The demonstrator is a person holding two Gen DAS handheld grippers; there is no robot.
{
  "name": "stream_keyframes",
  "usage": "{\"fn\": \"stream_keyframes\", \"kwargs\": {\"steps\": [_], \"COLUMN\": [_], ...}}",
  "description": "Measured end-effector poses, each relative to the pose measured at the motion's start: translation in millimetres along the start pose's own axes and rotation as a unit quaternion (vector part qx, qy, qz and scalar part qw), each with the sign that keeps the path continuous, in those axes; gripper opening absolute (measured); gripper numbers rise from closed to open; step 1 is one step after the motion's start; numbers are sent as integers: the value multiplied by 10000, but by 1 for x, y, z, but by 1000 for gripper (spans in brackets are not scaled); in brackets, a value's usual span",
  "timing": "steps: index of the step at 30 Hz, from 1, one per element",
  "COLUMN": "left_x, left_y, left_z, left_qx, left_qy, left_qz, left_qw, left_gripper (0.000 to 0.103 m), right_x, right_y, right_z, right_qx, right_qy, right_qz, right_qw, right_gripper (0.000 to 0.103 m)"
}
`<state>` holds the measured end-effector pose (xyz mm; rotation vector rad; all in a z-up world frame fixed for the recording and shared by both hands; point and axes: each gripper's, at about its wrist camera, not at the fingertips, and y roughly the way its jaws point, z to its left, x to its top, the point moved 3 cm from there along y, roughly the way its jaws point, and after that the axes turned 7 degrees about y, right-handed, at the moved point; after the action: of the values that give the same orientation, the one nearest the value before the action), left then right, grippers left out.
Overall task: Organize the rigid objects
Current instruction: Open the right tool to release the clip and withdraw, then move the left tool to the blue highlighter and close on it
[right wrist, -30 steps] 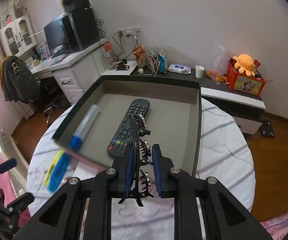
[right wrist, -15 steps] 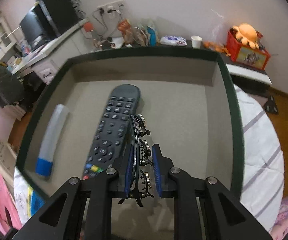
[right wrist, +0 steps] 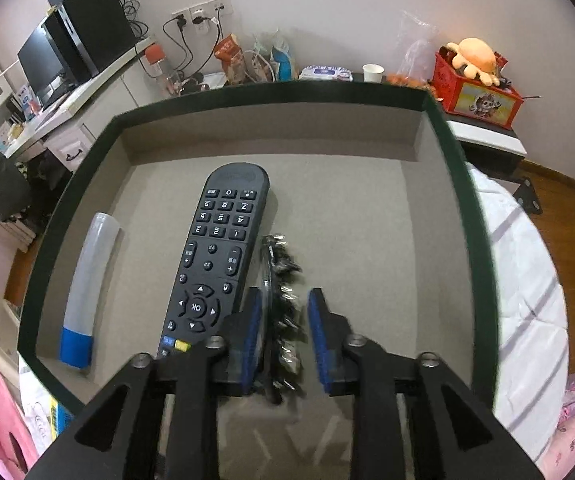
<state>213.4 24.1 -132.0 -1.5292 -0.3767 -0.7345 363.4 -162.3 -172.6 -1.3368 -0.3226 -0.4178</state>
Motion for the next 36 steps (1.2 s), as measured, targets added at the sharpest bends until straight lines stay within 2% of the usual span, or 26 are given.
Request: {"fn": "stream_keyframes", "kwargs": {"steps": [5, 8, 12, 14, 18, 25, 36], "left_x": [-4, -9, -18, -22, -29, -39, -57], "left_y": [-12, -22, -31, -34, -39, -58, -53], "left_z": [-4, -9, -18, -22, -24, -22, -42], "left_qx": [12, 43, 57, 101, 153, 458, 567], "left_qy": [-34, -67, -119, -151, -304, -457, -158], "left_qz": [-40, -70, -72, -84, -38, -52, 252], "left_qw": [10000, 9999, 9999, 9998, 9994, 9979, 9979], "left_gripper": [101, 101, 102, 102, 102, 102, 102], "right_x": [-6, -22, -54, -76, -112, -170, -193], "right_y": [-35, -69, -111, -129, -139, -134, -125], "right_z": [-1, -3, -6, -7, -13, -25, -35], "right_qx": [81, 50, 73, 133, 64, 179, 423], "right_qy": [-87, -256, -554, -738, -904, -1045, -849], "right_qz": [-311, -587, -900, -988, -884, -623, -429], "right_qw": [9994, 9979, 9944, 9923, 9920, 9924, 9946], "right_gripper": [41, 63, 82, 82, 82, 82, 82]}}
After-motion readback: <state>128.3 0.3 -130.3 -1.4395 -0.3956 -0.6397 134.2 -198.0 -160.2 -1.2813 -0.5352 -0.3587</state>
